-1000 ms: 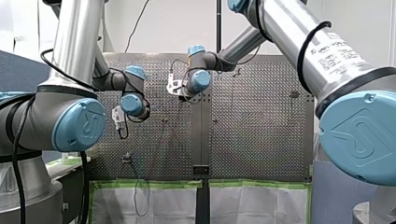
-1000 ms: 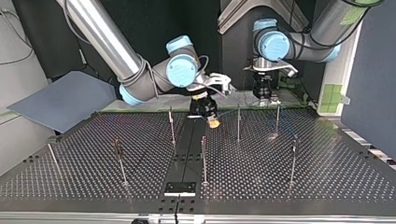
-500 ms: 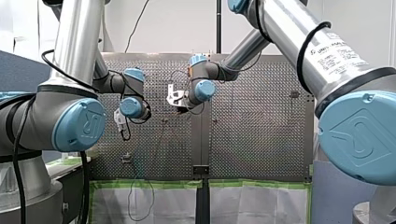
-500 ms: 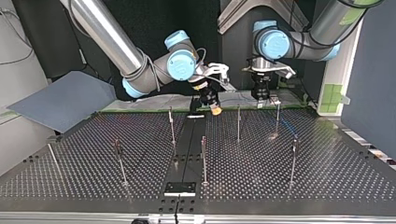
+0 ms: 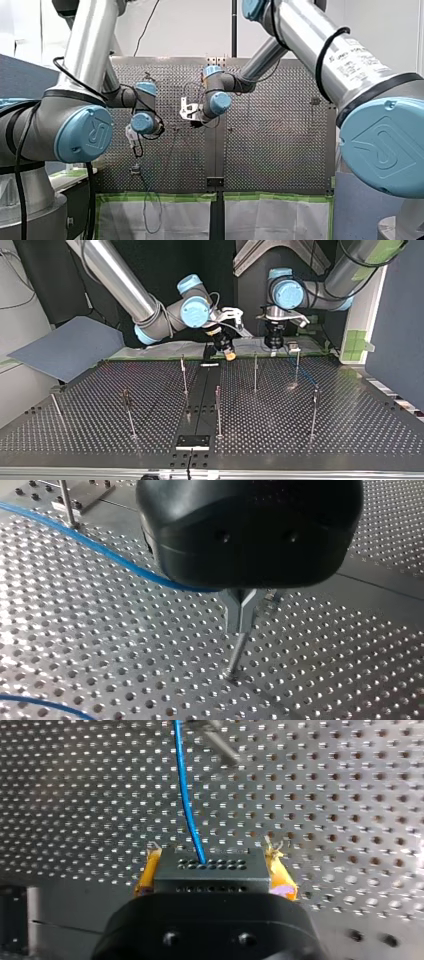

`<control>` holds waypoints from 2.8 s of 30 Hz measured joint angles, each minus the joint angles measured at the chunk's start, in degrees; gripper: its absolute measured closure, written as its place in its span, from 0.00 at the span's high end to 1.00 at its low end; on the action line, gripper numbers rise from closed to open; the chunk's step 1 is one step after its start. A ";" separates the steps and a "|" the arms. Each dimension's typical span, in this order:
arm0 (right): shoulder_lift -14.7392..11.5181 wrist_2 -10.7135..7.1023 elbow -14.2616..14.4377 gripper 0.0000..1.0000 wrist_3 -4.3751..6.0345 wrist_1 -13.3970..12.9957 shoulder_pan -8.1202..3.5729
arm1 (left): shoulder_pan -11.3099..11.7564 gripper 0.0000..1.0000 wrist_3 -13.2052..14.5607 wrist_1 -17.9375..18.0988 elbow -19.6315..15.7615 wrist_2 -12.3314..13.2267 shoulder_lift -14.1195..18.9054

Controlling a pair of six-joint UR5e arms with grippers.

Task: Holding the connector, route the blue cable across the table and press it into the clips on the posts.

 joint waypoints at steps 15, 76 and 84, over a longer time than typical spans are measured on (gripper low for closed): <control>1.45 0.01 0.02 0.00 1.55 -2.34 -1.43 | 0.18 0.00 -0.25 0.40 3.30 0.30 -4.48; 3.31 -2.24 -0.07 0.00 2.97 -6.35 -8.00 | 1.98 1.00 2.63 -12.79 12.98 0.18 -9.20; 3.28 -2.27 -0.08 0.00 2.88 -6.33 -8.43 | 0.35 1.00 3.28 -16.70 10.41 -1.04 -5.32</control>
